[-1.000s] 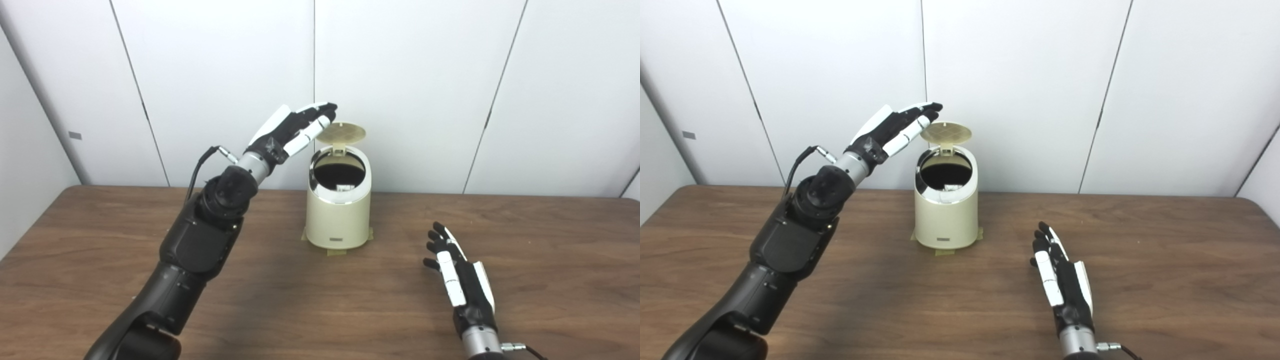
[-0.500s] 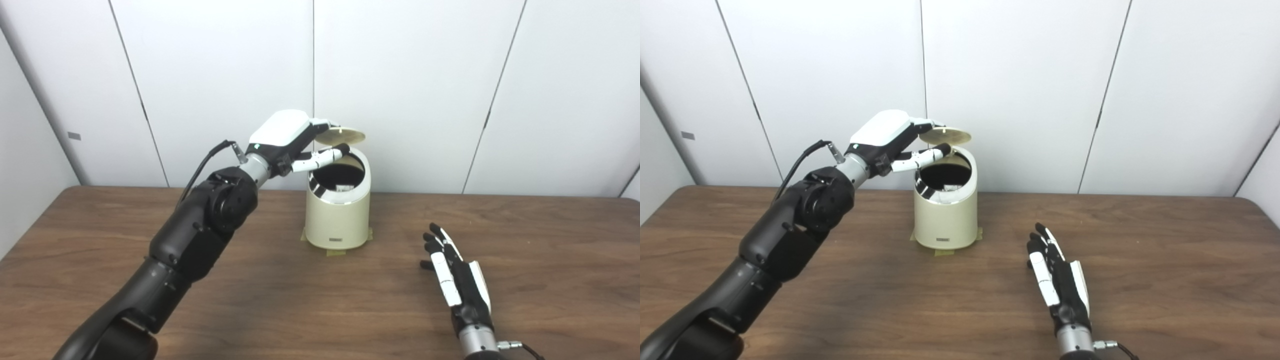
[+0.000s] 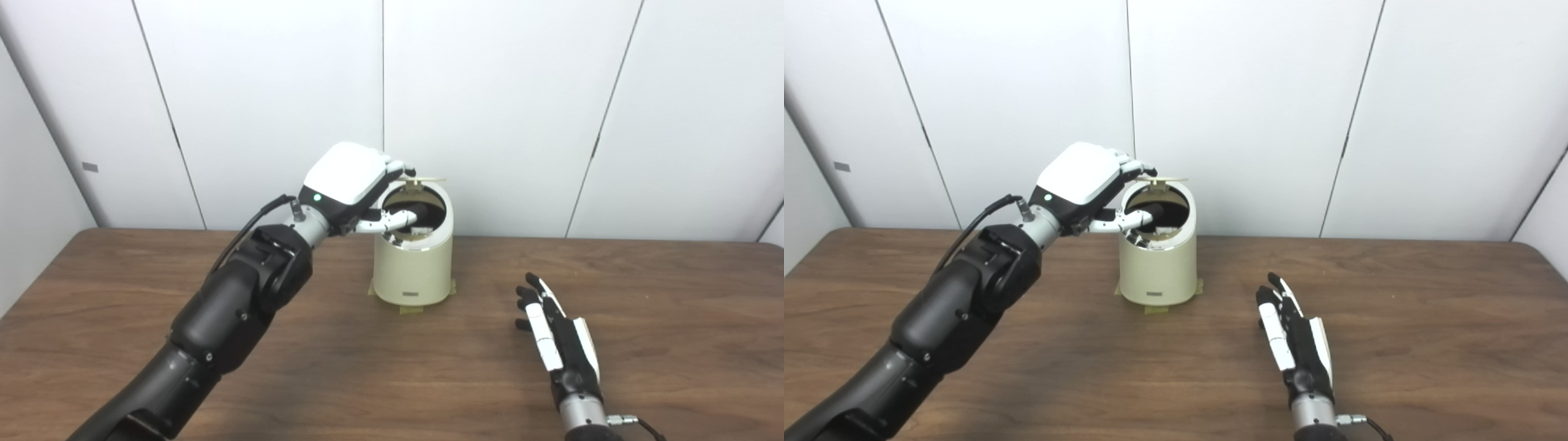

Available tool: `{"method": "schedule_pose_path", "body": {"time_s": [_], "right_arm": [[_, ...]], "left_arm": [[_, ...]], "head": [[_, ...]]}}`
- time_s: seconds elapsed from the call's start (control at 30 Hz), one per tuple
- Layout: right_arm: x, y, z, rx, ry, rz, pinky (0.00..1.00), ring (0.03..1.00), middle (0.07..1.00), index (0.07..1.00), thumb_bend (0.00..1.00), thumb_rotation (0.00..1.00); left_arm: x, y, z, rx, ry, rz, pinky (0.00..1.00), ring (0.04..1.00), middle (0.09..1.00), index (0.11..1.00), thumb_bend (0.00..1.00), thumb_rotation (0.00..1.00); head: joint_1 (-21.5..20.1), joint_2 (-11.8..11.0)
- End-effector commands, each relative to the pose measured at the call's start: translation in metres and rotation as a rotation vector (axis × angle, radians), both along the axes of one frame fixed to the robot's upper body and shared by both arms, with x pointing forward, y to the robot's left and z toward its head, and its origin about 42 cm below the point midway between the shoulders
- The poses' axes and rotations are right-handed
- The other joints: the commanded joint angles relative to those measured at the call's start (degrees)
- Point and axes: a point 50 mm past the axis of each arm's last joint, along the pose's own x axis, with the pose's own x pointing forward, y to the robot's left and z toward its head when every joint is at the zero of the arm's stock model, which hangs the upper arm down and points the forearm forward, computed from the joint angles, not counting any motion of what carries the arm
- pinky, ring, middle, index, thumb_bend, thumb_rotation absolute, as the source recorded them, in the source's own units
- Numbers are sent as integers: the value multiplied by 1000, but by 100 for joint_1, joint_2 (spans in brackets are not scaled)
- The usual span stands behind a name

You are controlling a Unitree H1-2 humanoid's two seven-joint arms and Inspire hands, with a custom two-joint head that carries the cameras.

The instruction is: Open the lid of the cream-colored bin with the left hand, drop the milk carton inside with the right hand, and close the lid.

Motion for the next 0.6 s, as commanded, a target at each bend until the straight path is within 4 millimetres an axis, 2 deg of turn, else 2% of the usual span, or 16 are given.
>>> {"method": "schedule_pose_path", "body": {"time_s": [0.0,0.17,0.57], "right_arm": [[6,2,21,0,-79,-4,743,858,870,921,524,1000],[5,2,22,-5,-77,-5,746,855,868,919,526,1000],[6,-1,24,-18,-76,-17,718,857,869,917,485,1000]], "left_arm": [[-1,2,26,6,-96,-26,781,825,784,790,444,1000],[-7,5,13,64,-87,-41,827,830,783,787,426,1000],[-14,8,-14,86,-71,-65,825,820,777,771,436,1000]], "head": [[-8,1],[-25,42],[0,94]]}}
